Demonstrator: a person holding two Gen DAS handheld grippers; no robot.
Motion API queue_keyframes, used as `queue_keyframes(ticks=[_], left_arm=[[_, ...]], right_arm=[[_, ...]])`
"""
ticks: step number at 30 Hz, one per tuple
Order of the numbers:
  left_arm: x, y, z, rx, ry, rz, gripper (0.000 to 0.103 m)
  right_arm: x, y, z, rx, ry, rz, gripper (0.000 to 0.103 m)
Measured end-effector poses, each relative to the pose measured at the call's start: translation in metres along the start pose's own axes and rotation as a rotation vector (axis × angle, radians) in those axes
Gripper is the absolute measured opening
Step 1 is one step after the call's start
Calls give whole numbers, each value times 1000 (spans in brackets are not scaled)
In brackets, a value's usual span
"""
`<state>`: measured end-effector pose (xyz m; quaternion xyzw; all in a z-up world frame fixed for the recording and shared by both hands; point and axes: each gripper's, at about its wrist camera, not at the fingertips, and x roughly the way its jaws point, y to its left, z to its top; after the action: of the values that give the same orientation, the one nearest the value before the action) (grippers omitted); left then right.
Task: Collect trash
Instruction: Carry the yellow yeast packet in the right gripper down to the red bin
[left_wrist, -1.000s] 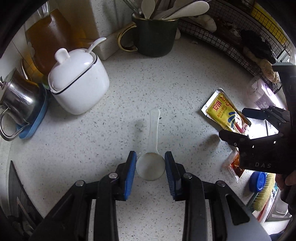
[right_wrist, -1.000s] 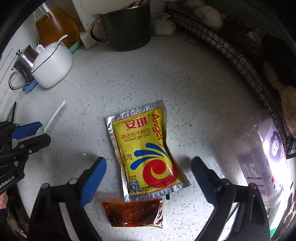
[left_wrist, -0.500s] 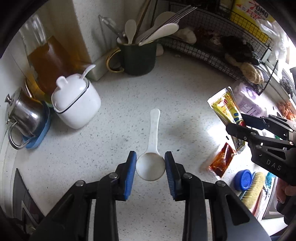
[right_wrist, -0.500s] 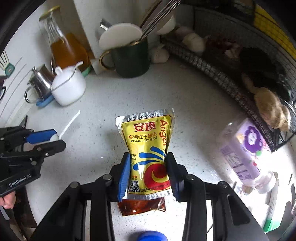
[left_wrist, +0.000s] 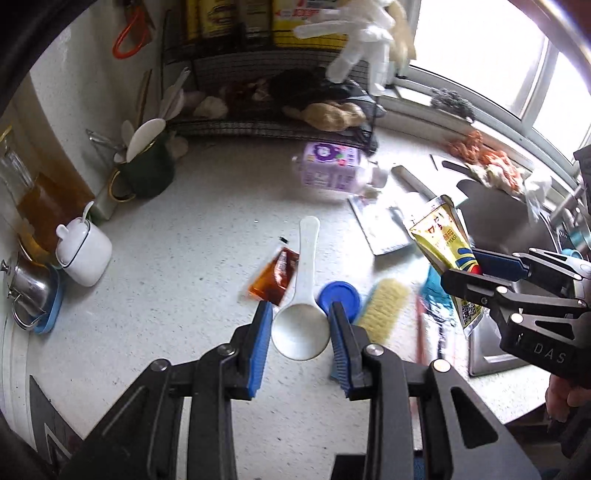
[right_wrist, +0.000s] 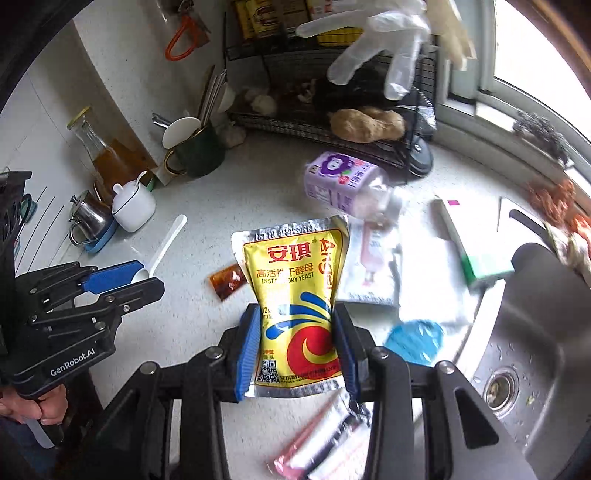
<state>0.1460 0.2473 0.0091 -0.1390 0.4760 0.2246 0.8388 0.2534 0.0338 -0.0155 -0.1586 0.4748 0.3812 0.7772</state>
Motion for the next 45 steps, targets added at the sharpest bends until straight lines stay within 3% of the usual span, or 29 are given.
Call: queue_keyframes(ticks=[6,13,23,31,38,45], left_arm=[[-48,-83,-49,113,-46,-60,29],[-89,-172,-126,232,-41,-147,29],[-122,-256,-202,379,13,-251,29],[-86,-298,-240,503,125,-310,29],[-10,-316,-278,560,180,-303,29],[78,-328,-324,550,252,-296,29]], right_arm=[[-74,-21,-83,80,-63,-60,36],[-142,-30,-188,175,-69,-133,37],[-191,-38,-280,336,-68,-205,37],[-186,-55,-333,459,-52,-236,37],[-141,-84,-382,544,-5,-251,37],[-78,-120,-424,567,57,-270,37]])
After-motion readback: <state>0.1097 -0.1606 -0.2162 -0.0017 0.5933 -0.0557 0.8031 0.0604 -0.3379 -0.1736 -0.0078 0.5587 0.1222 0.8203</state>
